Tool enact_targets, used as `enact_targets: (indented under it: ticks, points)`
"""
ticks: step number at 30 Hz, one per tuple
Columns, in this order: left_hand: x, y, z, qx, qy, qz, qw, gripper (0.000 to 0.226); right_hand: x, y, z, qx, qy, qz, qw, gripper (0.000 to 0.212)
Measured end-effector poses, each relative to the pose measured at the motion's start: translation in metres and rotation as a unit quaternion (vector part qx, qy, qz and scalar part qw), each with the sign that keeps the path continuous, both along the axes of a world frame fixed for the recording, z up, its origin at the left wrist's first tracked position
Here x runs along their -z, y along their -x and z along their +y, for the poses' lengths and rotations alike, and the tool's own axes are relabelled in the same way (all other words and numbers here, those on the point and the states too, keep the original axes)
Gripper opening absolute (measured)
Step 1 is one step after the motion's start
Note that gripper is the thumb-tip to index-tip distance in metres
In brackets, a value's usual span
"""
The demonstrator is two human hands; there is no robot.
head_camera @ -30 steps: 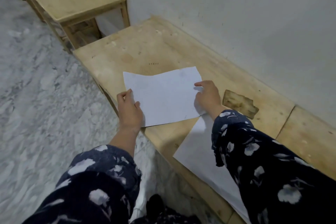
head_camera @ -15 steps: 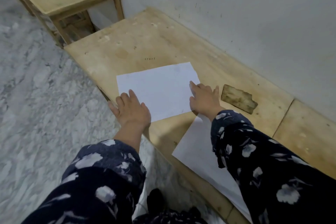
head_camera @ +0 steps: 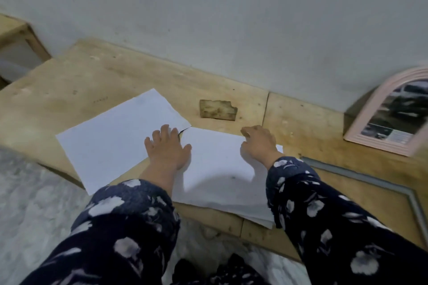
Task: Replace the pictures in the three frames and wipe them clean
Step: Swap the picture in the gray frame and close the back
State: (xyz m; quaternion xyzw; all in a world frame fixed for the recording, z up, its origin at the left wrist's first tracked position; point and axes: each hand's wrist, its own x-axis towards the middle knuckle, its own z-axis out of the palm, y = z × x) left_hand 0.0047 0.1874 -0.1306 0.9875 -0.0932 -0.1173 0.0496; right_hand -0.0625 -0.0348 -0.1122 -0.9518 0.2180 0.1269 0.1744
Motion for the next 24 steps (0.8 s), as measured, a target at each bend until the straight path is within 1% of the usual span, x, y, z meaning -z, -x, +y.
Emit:
enact_targets:
  ticks: [3,5,7,9,13,15,19,20,21,24]
  points:
    - [-0.001,0.005,-0.024,0.051,-0.016,0.031,0.998,0.075,-0.001,0.028,-0.024,0.036,0.022,0.060,0.997,0.060]
    - [-0.002,0.006,-0.033,0.056,-0.030,0.062,0.996,0.089,0.002,0.042,-0.035,0.066,0.014,0.073,0.995,0.067]
    - [-0.002,0.003,-0.036,0.048,-0.039,0.079,0.995,0.097,0.004,0.050,-0.039,0.082,0.013,0.063,0.995,0.070]
    - [-0.001,0.002,-0.039,0.047,-0.057,0.087,0.993,0.101,0.006,0.055,-0.040,0.081,0.036,0.045,0.995,0.070]
    - [0.003,0.006,-0.042,0.041,-0.065,0.089,0.993,0.102,0.013,0.059,-0.039,0.085,0.066,0.007,0.994,0.066]
    - [0.004,0.005,-0.042,0.038,-0.060,0.084,0.994,0.099,0.014,0.057,-0.038,0.093,0.066,-0.009,0.993,0.059]
    - [0.007,0.005,-0.041,0.035,-0.058,0.082,0.994,0.098,0.014,0.053,-0.037,0.121,0.022,-0.009,0.992,0.019]
    - [0.007,0.005,-0.041,0.035,-0.060,0.082,0.994,0.098,0.014,0.053,-0.037,0.127,0.019,-0.014,0.992,0.015]
    - [0.007,0.006,-0.041,0.035,-0.060,0.083,0.994,0.098,0.014,0.055,-0.037,0.123,0.023,-0.017,0.992,0.018]
    - [0.008,0.006,-0.040,0.034,-0.057,0.083,0.994,0.099,0.017,0.059,-0.037,0.109,0.043,-0.027,0.993,0.046]
